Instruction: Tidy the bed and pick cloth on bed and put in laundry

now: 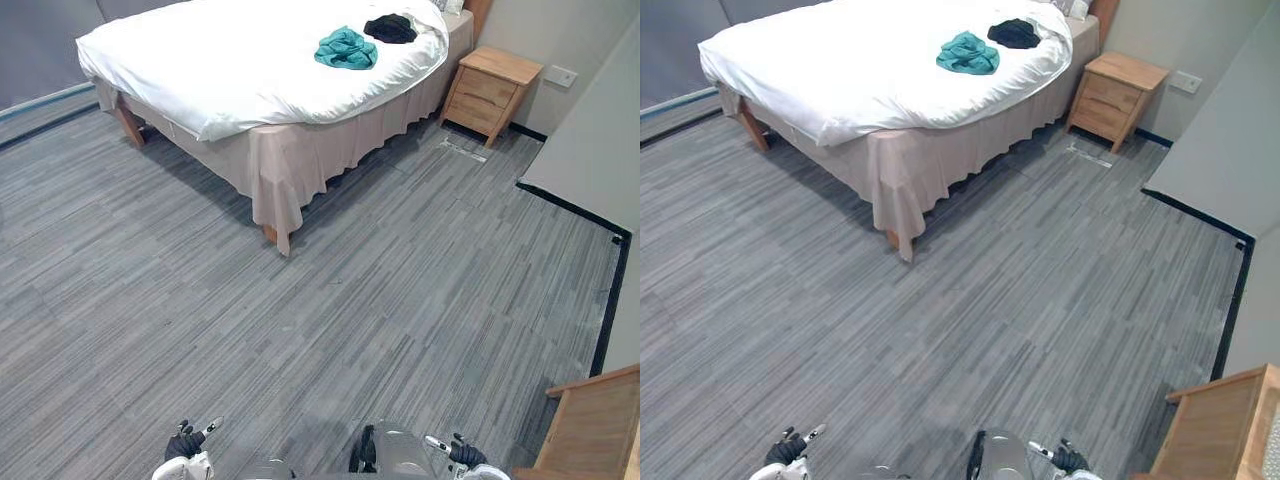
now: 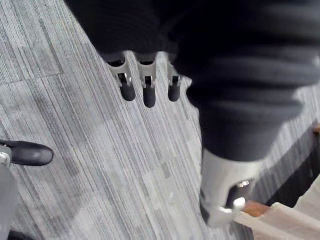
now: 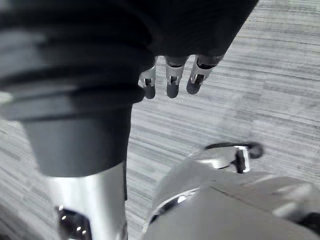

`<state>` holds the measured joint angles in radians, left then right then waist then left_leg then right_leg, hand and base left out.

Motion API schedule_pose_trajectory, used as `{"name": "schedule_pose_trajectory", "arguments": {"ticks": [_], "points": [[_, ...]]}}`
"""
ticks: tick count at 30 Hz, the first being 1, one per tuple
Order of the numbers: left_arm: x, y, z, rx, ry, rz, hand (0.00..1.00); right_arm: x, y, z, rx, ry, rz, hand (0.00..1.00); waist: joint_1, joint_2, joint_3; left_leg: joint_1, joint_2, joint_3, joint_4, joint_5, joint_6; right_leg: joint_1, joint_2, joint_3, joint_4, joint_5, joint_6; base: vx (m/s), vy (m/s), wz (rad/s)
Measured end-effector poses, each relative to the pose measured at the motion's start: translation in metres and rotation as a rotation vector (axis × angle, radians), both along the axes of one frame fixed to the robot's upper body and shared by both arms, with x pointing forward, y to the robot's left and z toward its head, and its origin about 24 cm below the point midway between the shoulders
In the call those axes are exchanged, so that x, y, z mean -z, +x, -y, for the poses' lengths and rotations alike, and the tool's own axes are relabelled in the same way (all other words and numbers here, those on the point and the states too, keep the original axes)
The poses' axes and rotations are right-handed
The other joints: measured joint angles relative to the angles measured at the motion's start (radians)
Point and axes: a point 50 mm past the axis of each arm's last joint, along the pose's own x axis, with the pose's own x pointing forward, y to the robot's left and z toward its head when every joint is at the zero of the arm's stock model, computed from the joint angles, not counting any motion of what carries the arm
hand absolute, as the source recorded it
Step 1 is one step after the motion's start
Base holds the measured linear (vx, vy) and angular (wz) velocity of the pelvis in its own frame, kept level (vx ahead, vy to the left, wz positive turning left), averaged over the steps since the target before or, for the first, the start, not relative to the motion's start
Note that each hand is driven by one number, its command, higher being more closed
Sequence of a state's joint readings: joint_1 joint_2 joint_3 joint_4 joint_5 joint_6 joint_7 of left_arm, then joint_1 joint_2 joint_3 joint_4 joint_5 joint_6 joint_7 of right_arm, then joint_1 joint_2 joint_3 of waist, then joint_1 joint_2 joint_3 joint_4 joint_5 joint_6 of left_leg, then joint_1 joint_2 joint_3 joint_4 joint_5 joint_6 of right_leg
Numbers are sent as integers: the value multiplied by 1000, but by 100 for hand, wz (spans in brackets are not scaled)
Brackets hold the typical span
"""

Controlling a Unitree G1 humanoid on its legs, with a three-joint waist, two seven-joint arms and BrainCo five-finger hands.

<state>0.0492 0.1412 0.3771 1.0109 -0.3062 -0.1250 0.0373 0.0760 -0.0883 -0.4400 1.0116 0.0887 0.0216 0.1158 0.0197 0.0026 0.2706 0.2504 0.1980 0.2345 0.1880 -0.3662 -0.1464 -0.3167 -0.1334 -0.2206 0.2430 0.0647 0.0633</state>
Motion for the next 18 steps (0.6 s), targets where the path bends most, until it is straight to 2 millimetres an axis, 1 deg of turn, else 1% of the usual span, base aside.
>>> {"name": "schedule_pose_trajectory", "arguments": {"ticks": [1,2,3,4,5,6,7,8,9,10,11,12,13,14,15,16,17,18], "points": [[1,0,4,-8,-15,3,0,-1,-2,3,13,-4,2,0,-8,19,-13,17,35,-4,-21,-24,49,-37,7,-36,112,-27,-16,547,-470,32],[4,-4,9,-18,-32,-2,0,-1,-6,4,25,-4,-4,0,-17,21,-44,41,47,-17,-44,-27,146,-64,13,-72,206,-111,-56,676,-441,36],[5,1,16,-35,-60,20,0,-2,-3,9,31,-12,-7,0,-9,36,-47,-12,66,-57,182,41,98,-63,41,-88,251,-186,-105,631,-365,13],[5,0,17,-43,-73,25,0,-3,0,10,30,-13,1,0,-7,44,-50,-53,89,-53,280,84,94,-49,59,-95,249,-201,-113,654,-366,3],[6,-3,18,-54,-86,31,0,-4,4,9,33,-10,16,0,-8,54,-45,-132,129,-93,447,212,80,2,93,-107,220,-222,-122,496,-293,-2],[8,-7,20,-50,-92,25,0,-4,6,10,30,-12,20,0,-6,59,-43,-208,146,-142,606,344,55,57,125,-101,178,-233,-138,588,-318,-3],[9,-13,22,-43,-95,10,0,-5,8,10,25,-15,24,0,-1,56,-39,-282,150,-167,749,337,30,108,152,-93,136,-238,-146,564,-245,-27],[11,-21,22,-34,-94,-6,0,-5,13,7,9,-16,29,0,9,54,-36,-378,133,-164,900,280,14,192,169,-78,81,-239,-171,660,-258,-32],[12,-25,24,-20,-96,-11,0,-6,15,6,3,-15,33,0,17,38,-28,-435,100,-150,923,244,9,253,171,-75,41,-237,-174,544,-194,-35],[12,-26,26,0,-93,-11,0,-6,17,7,1,-21,40,0,25,26,-22,-476,72,-125,897,217,11,306,172,-67,2,-237,-174,654,-225,-35],[12,-26,30,11,-96,-5,0,-8,20,9,-1,-33,50,0,42,23,-20,-534,52,-72,819,188,23,379,183,-52,-54,-237,-173,438,-146,-32],[12,-27,32,9,-99,-1,0,-9,21,10,-3,-39,55,0,45,21,-18,-555,51,-37,776,181,32,407,188,-45,-78,-237,-172,656,-157,-34],[13,-28,35,5,-106,0,0,-12,27,12,-7,-49,77,0,49,25,-15,-586,50,42,671,177,46,461,193,-39,-111,-244,-162,533,-77,-43],[13,-28,41,-5,-123,6,0,-16,33,16,-9,-64,106,0,49,24,-19,-575,44,198,471,209,83,505,192,-39,-135,-274,-135,626,-84,-44],[14,-29,43,-7,-128,5,0,-18,33,19,-7,-73,116,0,49,29,-23,-562,42,277,381,252,124,528,194,-41,-144,-301,-132,504,-8,-27],[14,-28,44,-7,-132,3,0,-20,34,23,-6,-88,127,0,45,43,-32,-547,40,370,298,304,187,561,203,-46,-137,-344,-125,542,78,6],[14,-28,41,-6,-128,-6,0,-18,24,25,3,-90,105,0,43,38,-54,-532,8,407,257,310,257,586,199,-58,-98,-411,-100,581,114,19],[14,-29,39,-2,-122,-17,0,-16,18,25,7,-86,88,0,43,21,-70,-522,-10,411,244,273,314,588,187,-67,-69,-445,-86,648,103,49]]}}
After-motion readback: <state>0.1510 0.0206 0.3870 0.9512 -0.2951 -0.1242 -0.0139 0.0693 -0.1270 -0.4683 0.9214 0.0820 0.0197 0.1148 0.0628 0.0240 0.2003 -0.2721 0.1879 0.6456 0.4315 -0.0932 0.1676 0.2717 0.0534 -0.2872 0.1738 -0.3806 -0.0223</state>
